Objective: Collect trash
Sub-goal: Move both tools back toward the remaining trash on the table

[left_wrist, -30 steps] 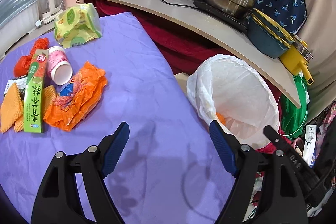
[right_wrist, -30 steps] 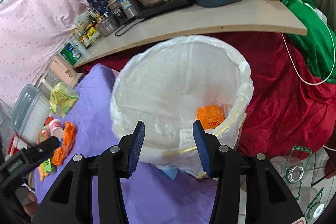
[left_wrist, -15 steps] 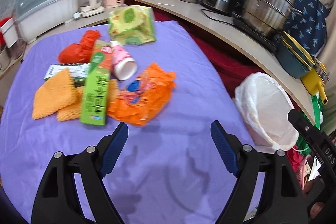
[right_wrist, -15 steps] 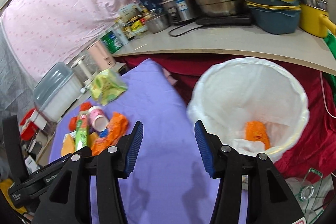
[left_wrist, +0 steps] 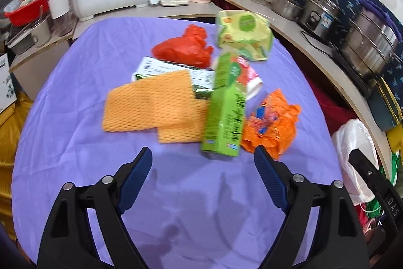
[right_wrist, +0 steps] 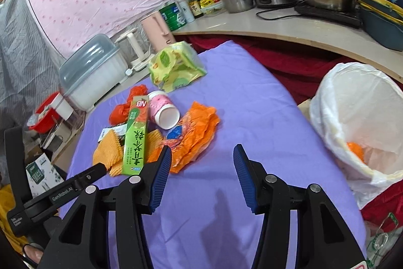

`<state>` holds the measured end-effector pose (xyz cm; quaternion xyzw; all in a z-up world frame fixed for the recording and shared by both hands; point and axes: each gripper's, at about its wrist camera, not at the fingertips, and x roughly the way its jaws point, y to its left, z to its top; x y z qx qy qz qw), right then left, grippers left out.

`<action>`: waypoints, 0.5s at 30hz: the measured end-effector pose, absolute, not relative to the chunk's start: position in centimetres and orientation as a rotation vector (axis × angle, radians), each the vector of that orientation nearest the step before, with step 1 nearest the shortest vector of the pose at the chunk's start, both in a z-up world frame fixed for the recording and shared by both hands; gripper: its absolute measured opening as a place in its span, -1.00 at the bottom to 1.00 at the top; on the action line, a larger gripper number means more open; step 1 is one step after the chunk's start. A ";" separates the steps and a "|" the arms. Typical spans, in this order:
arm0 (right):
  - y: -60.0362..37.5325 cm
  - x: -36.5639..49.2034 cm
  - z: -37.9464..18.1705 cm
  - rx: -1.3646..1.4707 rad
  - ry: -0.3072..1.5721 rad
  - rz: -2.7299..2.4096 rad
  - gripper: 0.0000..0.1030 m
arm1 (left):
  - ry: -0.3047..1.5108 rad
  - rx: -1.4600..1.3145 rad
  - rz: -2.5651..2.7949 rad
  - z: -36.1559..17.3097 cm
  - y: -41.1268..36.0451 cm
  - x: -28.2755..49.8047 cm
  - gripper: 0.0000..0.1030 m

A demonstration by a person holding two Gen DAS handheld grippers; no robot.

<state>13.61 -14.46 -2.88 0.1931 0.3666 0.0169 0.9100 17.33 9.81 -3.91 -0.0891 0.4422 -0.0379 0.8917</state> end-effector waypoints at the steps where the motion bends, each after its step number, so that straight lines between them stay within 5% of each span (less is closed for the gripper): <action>1: -14.0 14.0 -3.1 0.396 0.764 0.039 -0.03 | 0.916 -0.194 -0.067 -4.0 10.7 17.4 0.58; 15: -10.3 18.6 -7.0 0.411 0.842 0.016 0.25 | 0.937 -0.266 0.011 -6.2 16.0 20.3 0.70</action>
